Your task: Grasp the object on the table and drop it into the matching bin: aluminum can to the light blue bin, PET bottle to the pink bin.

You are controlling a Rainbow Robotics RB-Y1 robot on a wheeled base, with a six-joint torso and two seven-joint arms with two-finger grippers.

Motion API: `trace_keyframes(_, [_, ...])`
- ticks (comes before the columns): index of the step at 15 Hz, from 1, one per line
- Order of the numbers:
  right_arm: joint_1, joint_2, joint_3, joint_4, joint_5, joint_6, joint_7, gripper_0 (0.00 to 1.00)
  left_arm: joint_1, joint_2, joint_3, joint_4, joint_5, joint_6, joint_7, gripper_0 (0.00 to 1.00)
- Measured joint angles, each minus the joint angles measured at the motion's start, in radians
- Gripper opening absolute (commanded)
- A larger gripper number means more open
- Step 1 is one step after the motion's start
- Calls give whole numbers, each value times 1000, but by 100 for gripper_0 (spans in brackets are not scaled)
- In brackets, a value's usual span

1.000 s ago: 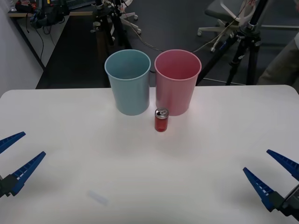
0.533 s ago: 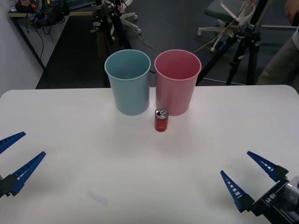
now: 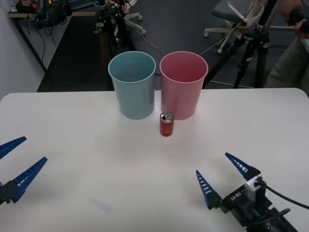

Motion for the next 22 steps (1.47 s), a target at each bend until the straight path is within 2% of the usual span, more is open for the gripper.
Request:
trace_keyframes(4, [-31, 33, 117, 5, 4, 132, 41, 100, 0, 0, 0, 0, 0, 0, 0, 100])
trace_keyframes(6, [-65, 52, 157, 42, 4, 163, 53, 100, 0, 0, 0, 0, 0, 0, 0, 100])
trace_keyframes(11, [-192, 119, 168, 189, 12, 174, 103, 100, 0, 0, 0, 0, 0, 0, 0, 100])
trace_keyframes(17, [-275, 124, 194, 225, 9, 302, 139, 100, 0, 0, 0, 0, 0, 0, 0, 100])
trace_keyframes(22, [-354, 125, 189, 311, -45, 289, 154, 100, 0, 0, 0, 0, 0, 0, 0, 100])
